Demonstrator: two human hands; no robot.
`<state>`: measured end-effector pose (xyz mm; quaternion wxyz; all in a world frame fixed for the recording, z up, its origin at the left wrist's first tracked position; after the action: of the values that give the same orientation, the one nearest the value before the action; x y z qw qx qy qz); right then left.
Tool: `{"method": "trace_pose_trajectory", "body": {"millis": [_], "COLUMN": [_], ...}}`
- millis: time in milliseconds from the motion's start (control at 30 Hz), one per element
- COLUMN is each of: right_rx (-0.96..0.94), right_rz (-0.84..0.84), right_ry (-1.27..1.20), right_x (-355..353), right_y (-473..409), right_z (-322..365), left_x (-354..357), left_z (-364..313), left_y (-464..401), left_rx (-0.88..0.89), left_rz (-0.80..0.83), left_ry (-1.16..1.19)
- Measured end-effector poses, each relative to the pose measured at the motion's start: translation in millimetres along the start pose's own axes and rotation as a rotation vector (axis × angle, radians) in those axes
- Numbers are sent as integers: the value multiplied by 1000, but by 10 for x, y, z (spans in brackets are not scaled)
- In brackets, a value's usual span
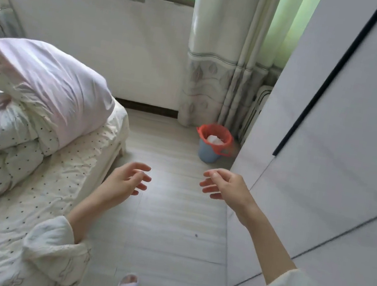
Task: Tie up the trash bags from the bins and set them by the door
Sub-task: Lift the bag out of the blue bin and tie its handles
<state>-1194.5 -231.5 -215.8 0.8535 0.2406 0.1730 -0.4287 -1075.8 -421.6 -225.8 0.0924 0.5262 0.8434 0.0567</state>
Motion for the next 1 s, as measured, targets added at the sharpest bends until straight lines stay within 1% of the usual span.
{"method": "trace_pose_trajectory", "body": {"millis": [100,267,433,567,767,900,1000], "right_rx": [50,114,187,255,371,489,574], "right_rz": [-48,-49,-117,-128,-155,-178,-189], "right_ry": [-21,-41,-88,-107,-153,-170,-160], "right_x": [-30,-183,-603,-908,-1342,-1476,-1427], "right_y": [-883,-2112,-3213,-4208,-5898,-6944,-7601], "right_z": [122,370,305,-3,-759,-1366,-1801], "left_x": [-132,-271,41,373,926,1333,1555], "left_z": [-66,-360,-514,-408,-1,401,755], "left_y": [-1022,-2515,-3867,-4984,-6793,-7957,-8751], "left_rx": [-29,-53,-77,-116,-208,-279,-301], "left_rz": [53,107,210,248,242,286,321], "left_ry": [-6,-16,-6,-13,-41,-94,-150]}}
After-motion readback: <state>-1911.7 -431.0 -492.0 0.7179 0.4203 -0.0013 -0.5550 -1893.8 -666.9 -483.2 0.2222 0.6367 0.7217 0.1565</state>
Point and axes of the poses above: each hand's wrist, its own y-axis away from the middle knuckle, its own x-axis out of the palm, z = x × y, the point moved 7 cm from there along -y, towards the middle knuckle, and after that the axes turned 13 degrees about y, right-handed, at the moved point
